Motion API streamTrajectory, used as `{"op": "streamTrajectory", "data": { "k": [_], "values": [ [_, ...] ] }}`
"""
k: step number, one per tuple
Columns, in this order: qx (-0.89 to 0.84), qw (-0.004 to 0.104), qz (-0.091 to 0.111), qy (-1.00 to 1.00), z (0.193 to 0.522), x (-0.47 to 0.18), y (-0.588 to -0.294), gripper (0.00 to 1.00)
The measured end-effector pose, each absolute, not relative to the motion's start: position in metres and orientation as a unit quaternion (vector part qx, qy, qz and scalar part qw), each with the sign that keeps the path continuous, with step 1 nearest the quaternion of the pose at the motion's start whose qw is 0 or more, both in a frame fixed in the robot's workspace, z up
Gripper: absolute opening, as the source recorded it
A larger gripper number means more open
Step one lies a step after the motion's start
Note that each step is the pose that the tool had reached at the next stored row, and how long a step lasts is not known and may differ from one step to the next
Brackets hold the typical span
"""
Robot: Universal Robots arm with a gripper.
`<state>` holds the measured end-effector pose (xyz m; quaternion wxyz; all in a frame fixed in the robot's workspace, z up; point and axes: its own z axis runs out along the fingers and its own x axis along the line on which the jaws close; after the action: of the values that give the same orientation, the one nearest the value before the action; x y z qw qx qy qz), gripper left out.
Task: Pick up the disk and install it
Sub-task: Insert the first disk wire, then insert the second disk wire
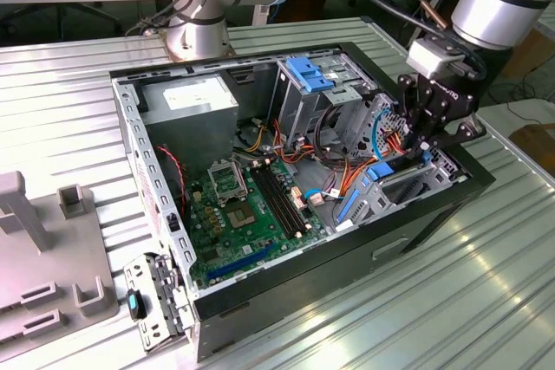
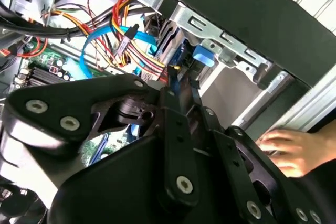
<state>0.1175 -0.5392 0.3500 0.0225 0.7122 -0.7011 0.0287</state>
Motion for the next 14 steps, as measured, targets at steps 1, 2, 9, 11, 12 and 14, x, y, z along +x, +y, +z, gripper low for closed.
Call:
{"op": "streamTrajectory", "data": {
  "k": [1,2,9,11,12,14],
  "values": [
    [0.712,0.022,0.029,-0.701,0.3502,0.1176,-0.5391,0.24],
    [0.712,0.022,0.029,-0.701,0.3501,0.1175,-0.5392,0.22],
    [0.712,0.023,0.029,-0.701,0.3502,0.1176,-0.5391,0.11],
    [0.712,0.023,0.029,-0.701,0.3503,0.1176,-0.5391,0.11],
    [0.712,0.023,0.029,-0.701,0.3503,0.1176,-0.5391,0.11],
    [0.712,0.023,0.029,-0.701,0.3503,0.1176,-0.5391,0.11]
  ]
}}
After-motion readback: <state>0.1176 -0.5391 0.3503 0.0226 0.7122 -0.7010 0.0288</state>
